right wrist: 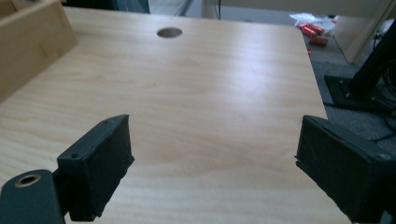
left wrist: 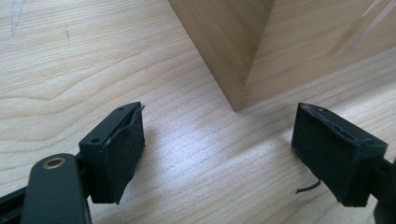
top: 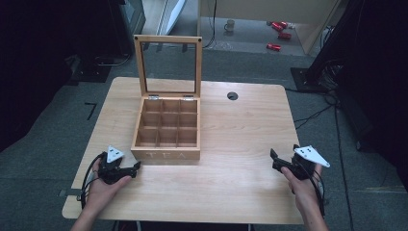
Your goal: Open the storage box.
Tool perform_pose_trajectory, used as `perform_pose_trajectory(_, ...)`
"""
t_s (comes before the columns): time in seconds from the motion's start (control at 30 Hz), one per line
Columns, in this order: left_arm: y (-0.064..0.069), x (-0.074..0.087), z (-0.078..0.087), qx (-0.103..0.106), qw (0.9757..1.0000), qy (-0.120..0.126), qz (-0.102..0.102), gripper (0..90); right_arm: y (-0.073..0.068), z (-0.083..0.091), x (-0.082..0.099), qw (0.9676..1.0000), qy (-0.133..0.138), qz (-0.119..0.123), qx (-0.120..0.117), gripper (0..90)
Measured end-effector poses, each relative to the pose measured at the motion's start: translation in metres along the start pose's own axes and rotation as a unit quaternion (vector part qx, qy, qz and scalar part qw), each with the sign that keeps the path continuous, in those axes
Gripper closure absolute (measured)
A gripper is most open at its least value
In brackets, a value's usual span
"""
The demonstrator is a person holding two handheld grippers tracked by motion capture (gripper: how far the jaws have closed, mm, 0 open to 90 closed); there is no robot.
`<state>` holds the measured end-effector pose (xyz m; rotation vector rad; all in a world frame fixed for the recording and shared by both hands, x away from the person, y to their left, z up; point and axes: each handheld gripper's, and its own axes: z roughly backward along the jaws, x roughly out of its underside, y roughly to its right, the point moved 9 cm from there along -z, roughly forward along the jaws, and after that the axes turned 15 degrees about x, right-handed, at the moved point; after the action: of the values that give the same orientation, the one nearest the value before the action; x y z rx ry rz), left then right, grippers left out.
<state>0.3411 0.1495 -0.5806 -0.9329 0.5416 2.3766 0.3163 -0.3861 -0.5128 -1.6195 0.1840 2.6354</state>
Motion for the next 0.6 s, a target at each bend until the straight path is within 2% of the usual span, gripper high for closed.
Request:
perform_pose_trajectory(0.03,0.0,0.0,0.0,0.0,1.0,0.0,0.0,17.7,0.004,-0.001,0.013,0.9999,-0.013,0.001,0.004,10.1)
perform_pose_trajectory(0.07,0.0,0.0,0.0,0.0,1.0,0.0,0.0,17.7,0.004,-0.001,0.013,0.9999,-0.013,0.001,0.004,10.1)
perform_pose_trajectory(0.1,0.0,0.0,0.0,-0.001,1.0,0.0,0.001,17.7,0.006,-0.003,0.027,0.9995,-0.031,0.001,0.006,10.1)
perform_pose_trajectory(0.13,0.0,0.0,0.0,-0.001,1.0,0.0,0.001,17.7,0.006,-0.003,0.027,0.9995,-0.031,0.001,0.006,10.1)
perform_pose_trajectory(0.17,0.0,0.0,0.0,-0.001,1.0,0.0,0.001,17.7,0.008,-0.005,0.043,0.9986,-0.053,0.001,0.003,10.1)
perform_pose_trajectory(0.23,0.0,0.0,0.0,-0.001,1.0,0.0,0.001,17.7,0.006,-0.007,0.058,0.9968,-0.08,-0.003,-0.009,10.1)
perform_pose_trajectory(0.27,0.0,0.0,0.0,-0.001,1.0,0.0,0.001,17.7,0.006,-0.007,0.058,0.9968,-0.08,-0.003,-0.009,10.1)
perform_pose_trajectory(0.3,0.0,0.0,0.0,-0.001,1.0,0.0,0.001,17.7,0.005,-0.009,0.069,0.9947,-0.102,0.008,-0.014,10.2)
perform_pose_trajectory(0.33,0.0,0.0,0.0,-0.001,1.0,0.0,0.002,17.7,0.004,-0.008,0.073,0.993,-0.116,0.012,-0.017,10.2)
perform_pose_trajectory(0.47,0.0,0.0,0.0,-0.001,1.0,0.0,0.002,17.7,0.003,-0.008,0.075,0.9924,-0.121,0.018,-0.012,10.2)
perform_pose_trajectory(0.5,0.0,0.0,0.0,-0.001,1.0,0.0,0.002,17.7,0.002,-0.008,0.078,0.9906,-0.134,0.026,-0.01,10.3)
perform_pose_trajectory(0.57,0.0,0.0,0.0,0.0,1.0,0.0,0.001,17.7,0.0,-0.007,0.08,0.9898,-0.135,0.046,-0.002,10.1)
perform_pose_trajectory(0.6,0.0,0.0,0.0,0.0,1.0,0.001,0.002,17.7,0.0,-0.007,0.08,0.9898,-0.135,0.046,-0.002,10.1)
